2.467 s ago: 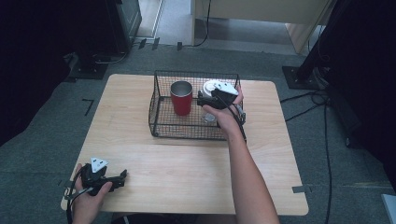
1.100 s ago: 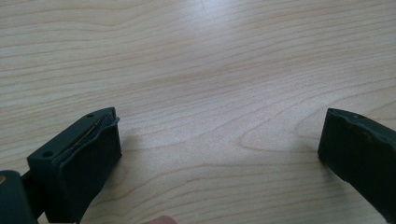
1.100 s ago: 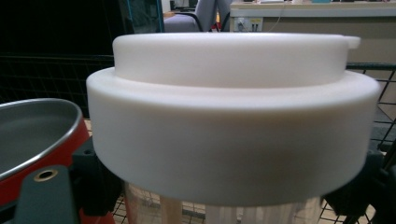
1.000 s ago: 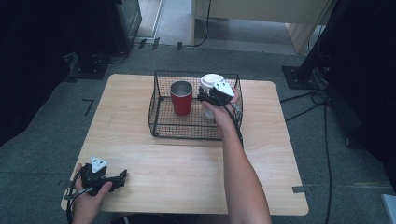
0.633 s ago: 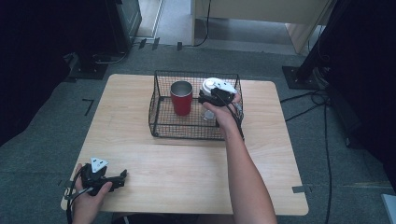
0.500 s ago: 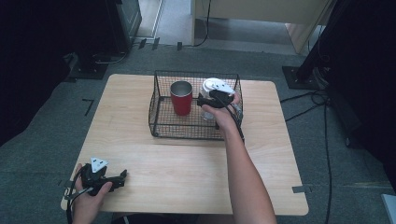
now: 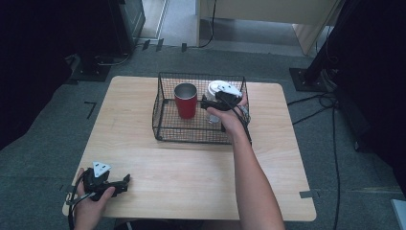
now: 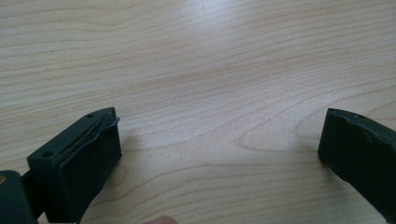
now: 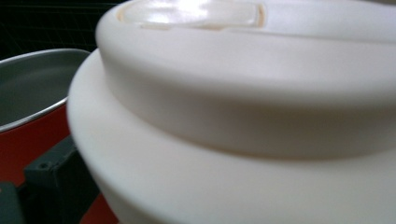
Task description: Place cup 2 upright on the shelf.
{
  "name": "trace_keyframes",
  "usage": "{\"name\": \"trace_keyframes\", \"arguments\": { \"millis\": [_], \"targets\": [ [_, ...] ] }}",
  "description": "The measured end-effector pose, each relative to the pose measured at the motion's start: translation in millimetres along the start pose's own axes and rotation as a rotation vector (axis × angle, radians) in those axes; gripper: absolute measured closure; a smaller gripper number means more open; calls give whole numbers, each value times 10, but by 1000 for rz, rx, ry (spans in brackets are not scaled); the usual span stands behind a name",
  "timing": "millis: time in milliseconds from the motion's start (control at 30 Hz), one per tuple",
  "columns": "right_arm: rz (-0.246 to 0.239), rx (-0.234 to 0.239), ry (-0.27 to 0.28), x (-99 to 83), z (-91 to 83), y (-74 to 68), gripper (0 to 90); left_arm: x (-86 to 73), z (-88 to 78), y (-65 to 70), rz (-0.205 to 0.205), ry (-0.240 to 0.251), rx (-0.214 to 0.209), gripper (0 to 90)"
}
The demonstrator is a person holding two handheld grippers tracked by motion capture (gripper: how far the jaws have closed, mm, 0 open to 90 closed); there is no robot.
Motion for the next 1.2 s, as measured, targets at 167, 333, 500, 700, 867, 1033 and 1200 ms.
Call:
{"name": "trace_keyframes", "arguments": {
  "millis": [167,333,500,700,867,1033,1200],
  "targets": [
    [-72,2,-29,66,-28,7,0,0,0,0,0,0,0,0],
    [-108,7,-77,112,-33,40,0,0,0,0,0,0,0,0],
    [-118,11,-91,148,-62,69,0,1,1,0,1,0,0,0],
    [-97,24,-123,154,-110,51,50,3,2,-1,1,-1,-1,0],
    [-82,24,-147,163,-177,31,51,3,2,-1,1,-1,-1,0],
    [-66,5,-187,156,-273,-37,65,3,2,-1,1,-1,-1,0],
    [-65,-25,-219,134,-371,-100,82,3,2,-1,1,-1,-1,0]
  ]
}}
Point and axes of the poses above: each handheld gripper's, and its own axes: z roughly forward along the jaws, x roughly out of its top, y roughly to its right, the point moved 1 cm from there along z, roughly forward along the jaws, and after that the axes turned 11 degrees about -z, right-handed, at the moved point
